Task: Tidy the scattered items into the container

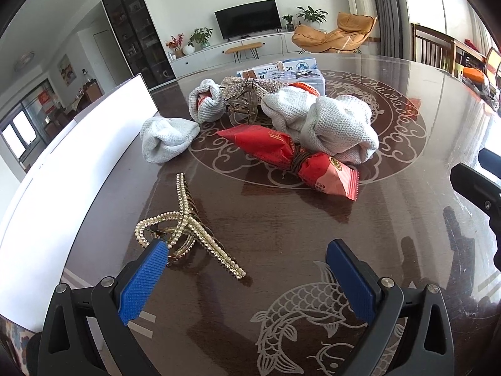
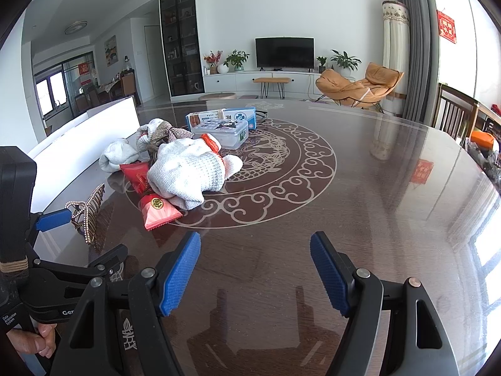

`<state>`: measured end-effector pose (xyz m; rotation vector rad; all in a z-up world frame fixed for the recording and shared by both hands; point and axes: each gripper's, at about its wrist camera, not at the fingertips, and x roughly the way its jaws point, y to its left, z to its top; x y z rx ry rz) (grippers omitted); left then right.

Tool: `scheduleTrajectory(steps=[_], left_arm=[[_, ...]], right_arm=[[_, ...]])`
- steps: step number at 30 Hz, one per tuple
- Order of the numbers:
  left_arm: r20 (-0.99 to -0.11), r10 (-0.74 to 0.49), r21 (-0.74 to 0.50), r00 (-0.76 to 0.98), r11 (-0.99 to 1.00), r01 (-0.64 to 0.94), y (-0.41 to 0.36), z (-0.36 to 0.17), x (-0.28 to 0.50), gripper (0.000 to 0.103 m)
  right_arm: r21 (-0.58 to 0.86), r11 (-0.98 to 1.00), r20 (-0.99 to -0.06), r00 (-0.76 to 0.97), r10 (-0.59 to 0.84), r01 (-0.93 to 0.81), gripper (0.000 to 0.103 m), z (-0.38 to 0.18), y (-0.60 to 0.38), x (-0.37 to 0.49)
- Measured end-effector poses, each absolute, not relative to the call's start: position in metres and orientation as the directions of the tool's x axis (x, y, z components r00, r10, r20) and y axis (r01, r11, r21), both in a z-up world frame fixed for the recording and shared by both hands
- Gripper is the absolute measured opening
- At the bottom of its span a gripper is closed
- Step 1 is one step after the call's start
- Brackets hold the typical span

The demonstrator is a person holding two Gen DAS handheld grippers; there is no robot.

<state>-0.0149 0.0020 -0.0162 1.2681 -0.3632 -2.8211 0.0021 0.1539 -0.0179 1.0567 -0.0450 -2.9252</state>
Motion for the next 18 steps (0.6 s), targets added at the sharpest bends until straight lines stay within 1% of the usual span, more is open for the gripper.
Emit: scheduleTrajectory(steps=[3, 7, 13, 18], left_arm=[[-0.767, -0.071, 0.161, -0.638, -0.983, -0.085, -0.007, -0.017, -0.017, 0.103], [-0.825, 0.054, 0.008, -0.562, -0.994, -0.106, -0.029, -0.023, -0.021, 0.103], [-0.838, 0.110, -0.008, -0.535, -0.982, -0.189, -0.041, -0.025, -0.035, 0.103], [-0.826, 0.190, -0.009, -0.531, -0.946, -0.325, -0.015, -0.026, -0.062, 0.103]], right_arm=[[0.038, -0.999, -0.638, -0.769, -0.040, 0.020, 0.074, -0.018, 0.154, 0.002], [0.038, -0.999, -0.638, -0.769, -0.039, 0.020, 0.074, -0.018, 0.154, 0.002], [0.038, -0.999, -0.637, -0.770, -0.039, 0.019, 0.074, -0.018, 0.154, 0.002], [0.038, -0.999, -0.637, -0.770, -0.040, 0.020, 0.074, -0.018, 0.154, 0.002]])
